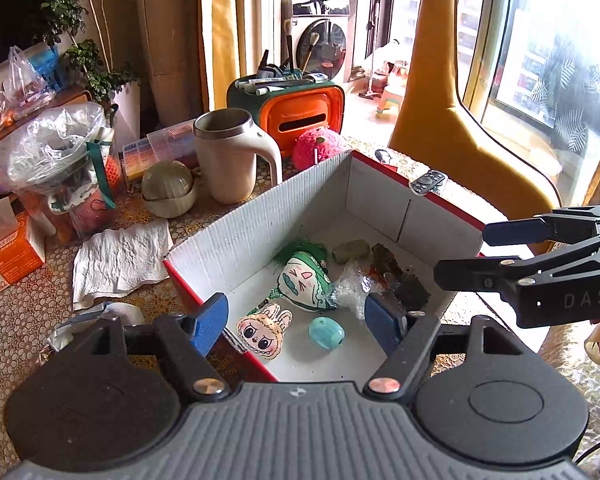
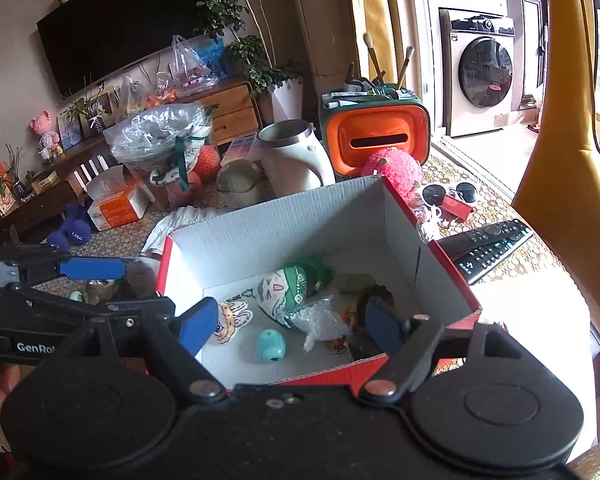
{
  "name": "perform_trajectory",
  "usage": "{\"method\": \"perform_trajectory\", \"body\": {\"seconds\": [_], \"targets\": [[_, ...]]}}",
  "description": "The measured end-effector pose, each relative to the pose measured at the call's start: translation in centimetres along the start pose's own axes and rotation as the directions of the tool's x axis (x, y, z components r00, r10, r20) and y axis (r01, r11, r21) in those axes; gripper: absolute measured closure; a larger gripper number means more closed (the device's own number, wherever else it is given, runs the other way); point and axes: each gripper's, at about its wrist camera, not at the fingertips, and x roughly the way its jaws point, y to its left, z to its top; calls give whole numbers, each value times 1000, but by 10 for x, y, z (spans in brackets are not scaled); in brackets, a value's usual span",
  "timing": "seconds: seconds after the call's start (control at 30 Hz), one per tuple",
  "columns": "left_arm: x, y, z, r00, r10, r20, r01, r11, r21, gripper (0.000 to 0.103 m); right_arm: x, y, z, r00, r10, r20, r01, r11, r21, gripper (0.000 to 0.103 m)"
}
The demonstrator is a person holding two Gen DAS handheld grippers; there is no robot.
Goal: Organize objects
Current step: 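Withdraw both grippers from the box toward the remaining table items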
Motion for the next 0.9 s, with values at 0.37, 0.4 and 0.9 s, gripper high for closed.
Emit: {"method": "perform_trajectory", "body": {"seconds": [0.37,0.4,0.9], "targets": [[-62,28,-27,997,20,78,-17,999,-45,17,-37,38,-11,995,51,81,-46,996,-72,6],[-67,31,-31,996,22,85,-18,999,-47,17,-39,42,-13,995,56,88,-49,996,-80,5],[-114,98,-82,989,81,123,-65,989,-132,0,-31,116,-28,986,160,47,-148,971,-189,1]]}}
